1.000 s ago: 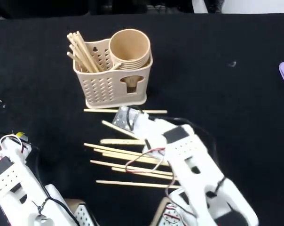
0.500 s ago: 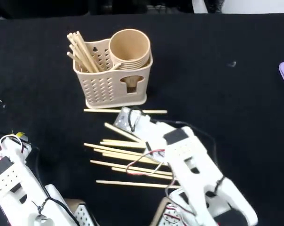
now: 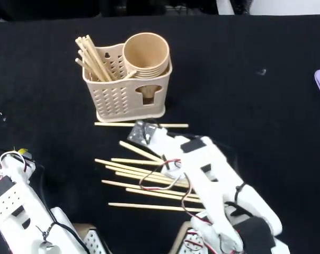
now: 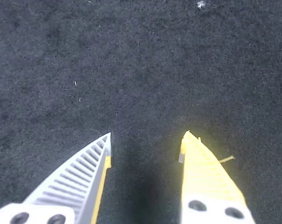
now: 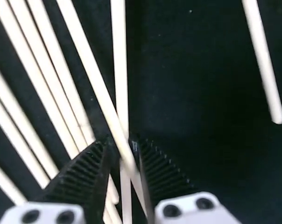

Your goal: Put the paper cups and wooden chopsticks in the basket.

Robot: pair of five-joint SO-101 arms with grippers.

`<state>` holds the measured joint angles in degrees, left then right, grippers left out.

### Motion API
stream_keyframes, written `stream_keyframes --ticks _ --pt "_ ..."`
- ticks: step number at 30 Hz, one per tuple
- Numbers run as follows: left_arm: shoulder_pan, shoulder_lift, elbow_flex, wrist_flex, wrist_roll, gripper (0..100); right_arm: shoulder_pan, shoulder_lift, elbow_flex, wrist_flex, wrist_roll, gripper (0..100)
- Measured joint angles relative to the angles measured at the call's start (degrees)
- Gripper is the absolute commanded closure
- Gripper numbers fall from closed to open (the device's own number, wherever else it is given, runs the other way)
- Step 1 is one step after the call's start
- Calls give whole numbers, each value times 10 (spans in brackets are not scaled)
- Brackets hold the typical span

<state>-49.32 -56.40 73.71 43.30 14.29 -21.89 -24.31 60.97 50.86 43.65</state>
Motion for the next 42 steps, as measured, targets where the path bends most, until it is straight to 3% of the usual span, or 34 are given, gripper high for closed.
stream_keyframes --ticks 5,9,18,22,27,30,36,42 --pt "0 0 0 0 0 762 -1 -70 -47 87 -38 988" --pt "0 0 0 0 0 762 -1 -88 -48 95 -41 988" --pt "0 0 0 0 0 762 0 -16 -6 -24 -43 988" --pt "0 0 0 0 0 762 -1 3 -6 -27 -45 969" --pt "0 0 0 0 0 762 -22 20 -6 -6 -45 853" --pt "0 0 0 0 0 762 -38 20 -13 20 -48 851" --pt "0 0 0 0 0 762 -62 20 -79 47 -116 851" --pt "0 0 0 0 0 762 -84 47 -88 -52 -165 851"
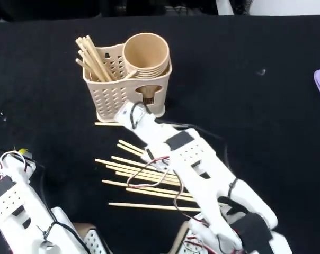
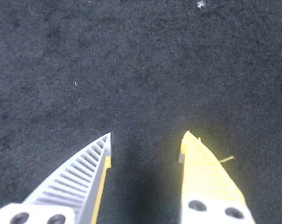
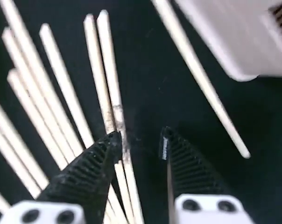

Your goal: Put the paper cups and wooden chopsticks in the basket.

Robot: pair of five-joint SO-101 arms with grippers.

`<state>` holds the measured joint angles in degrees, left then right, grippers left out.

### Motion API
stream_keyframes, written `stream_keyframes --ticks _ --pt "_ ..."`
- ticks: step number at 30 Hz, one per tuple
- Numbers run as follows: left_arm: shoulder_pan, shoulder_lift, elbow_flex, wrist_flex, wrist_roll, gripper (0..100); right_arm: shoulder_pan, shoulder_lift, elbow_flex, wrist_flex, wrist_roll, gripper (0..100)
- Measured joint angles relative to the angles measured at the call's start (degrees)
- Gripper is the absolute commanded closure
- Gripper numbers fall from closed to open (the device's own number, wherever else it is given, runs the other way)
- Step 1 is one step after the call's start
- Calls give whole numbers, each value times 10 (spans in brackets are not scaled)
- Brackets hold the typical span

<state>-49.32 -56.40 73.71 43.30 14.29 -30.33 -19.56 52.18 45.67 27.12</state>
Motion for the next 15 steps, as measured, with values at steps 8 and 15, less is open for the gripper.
stream_keyframes --ticks 8,15 --pt "0 0 0 0 0 762 -25 154 -42 -45 -7 851" --pt "0 0 0 0 0 762 -24 205 -97 -33 -7 975"
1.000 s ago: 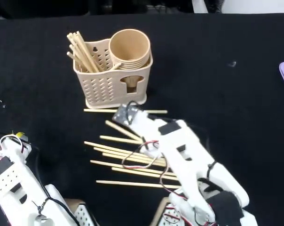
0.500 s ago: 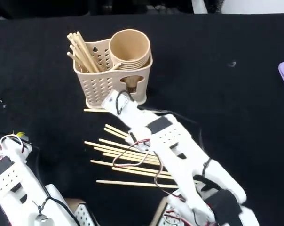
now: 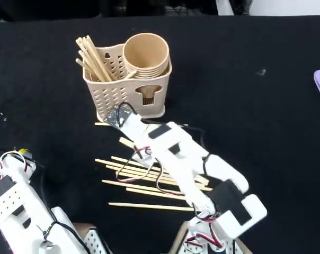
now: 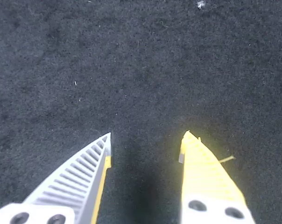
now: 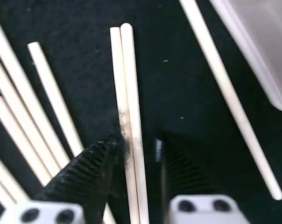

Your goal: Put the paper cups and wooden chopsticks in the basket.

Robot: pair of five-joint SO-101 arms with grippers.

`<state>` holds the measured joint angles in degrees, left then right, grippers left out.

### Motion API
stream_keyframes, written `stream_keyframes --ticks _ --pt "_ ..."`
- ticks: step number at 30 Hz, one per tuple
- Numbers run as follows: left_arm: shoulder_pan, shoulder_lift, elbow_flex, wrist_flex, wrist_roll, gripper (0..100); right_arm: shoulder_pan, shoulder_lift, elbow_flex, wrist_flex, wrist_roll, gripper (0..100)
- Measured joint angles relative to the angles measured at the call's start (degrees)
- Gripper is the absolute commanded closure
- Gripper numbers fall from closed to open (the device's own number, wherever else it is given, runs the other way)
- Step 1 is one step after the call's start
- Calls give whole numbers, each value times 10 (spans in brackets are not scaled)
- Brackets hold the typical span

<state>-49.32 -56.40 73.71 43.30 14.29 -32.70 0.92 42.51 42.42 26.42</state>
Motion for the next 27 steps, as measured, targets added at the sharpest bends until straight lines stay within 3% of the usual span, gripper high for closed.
stream_keyframes --ticks 9,21,27 --pt "0 0 0 0 0 762 -1 -23 -33 94 14 988" --pt "0 0 0 0 0 762 -4 -303 -104 237 14 984" --pt "0 0 0 0 0 762 -4 -267 -11 191 14 825"
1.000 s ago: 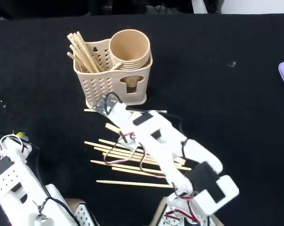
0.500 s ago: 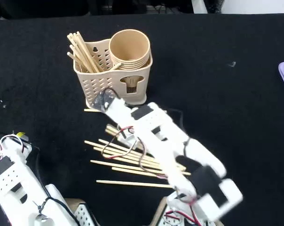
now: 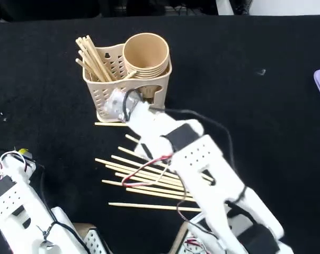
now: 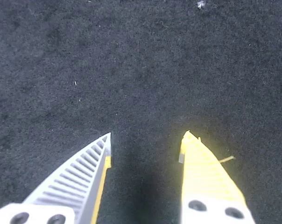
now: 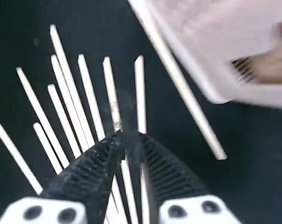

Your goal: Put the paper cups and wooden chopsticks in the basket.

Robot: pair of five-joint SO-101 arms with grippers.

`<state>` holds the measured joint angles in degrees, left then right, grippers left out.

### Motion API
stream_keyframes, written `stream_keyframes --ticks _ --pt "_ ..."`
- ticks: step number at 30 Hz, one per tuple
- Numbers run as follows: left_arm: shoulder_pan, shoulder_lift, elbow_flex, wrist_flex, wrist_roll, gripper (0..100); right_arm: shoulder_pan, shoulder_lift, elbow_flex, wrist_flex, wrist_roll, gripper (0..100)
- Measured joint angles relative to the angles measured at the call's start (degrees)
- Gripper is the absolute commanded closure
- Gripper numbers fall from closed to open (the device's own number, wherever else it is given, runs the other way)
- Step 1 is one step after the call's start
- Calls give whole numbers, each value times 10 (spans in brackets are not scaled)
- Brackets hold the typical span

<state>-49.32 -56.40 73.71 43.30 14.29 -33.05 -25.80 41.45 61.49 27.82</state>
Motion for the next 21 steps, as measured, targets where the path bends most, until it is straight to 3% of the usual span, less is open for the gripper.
stream_keyframes --ticks 6,17,21 --pt "0 0 0 0 0 762 0 140 41 -109 0 811" --pt "0 0 0 0 0 762 0 280 -12 -121 -1 816" --pt "0 0 0 0 0 762 0 298 -32 -120 -1 968"
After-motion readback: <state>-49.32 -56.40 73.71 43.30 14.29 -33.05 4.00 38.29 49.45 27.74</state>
